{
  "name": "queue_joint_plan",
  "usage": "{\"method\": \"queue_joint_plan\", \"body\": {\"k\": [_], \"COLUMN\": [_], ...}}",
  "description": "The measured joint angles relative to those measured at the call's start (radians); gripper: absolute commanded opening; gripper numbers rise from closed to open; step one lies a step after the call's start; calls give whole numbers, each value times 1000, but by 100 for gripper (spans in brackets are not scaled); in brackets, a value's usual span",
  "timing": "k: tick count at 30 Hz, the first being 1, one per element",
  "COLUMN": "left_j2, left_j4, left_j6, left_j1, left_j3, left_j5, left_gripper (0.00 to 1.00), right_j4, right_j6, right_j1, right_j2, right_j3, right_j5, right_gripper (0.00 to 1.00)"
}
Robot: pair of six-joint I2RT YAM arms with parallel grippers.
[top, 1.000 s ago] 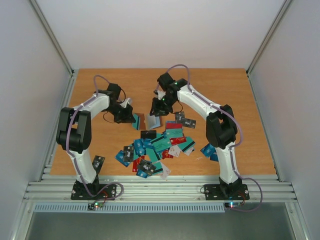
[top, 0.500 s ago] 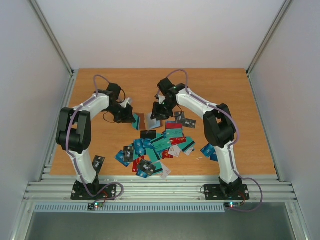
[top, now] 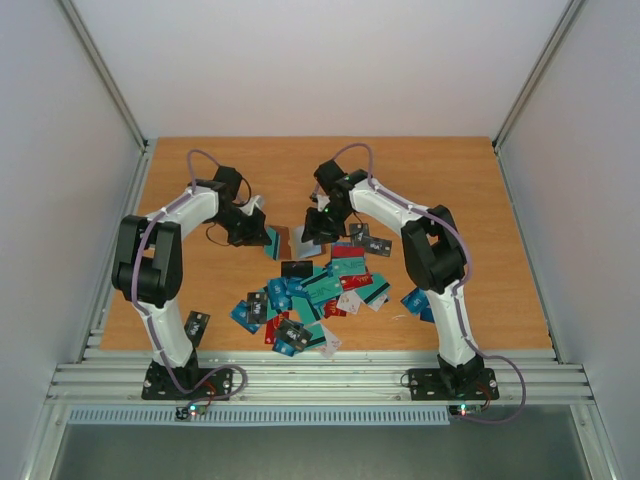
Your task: Put the credit cards into the card holder
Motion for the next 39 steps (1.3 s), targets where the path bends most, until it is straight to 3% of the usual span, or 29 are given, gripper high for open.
{"method": "queue_joint_plan", "body": {"k": [18, 29, 39], "left_j2": [-16, -216, -368], "left_j4": [-7, -55, -12], "left_j6": [-4, -51, -137], "left_j1": [0, 0, 1], "left_j3": [0, -5, -134], "left_j5": [-3, -36, -34], "left_gripper": [0, 0, 0], "right_j4": [12, 13, 8], "right_j6": [15, 44, 82], "right_j1": [39, 85, 88], "right_j2": [57, 206, 296], "right_j3": [99, 261, 401], "right_j5": [-58, -93, -137], "right_gripper": [37, 37, 37]}}
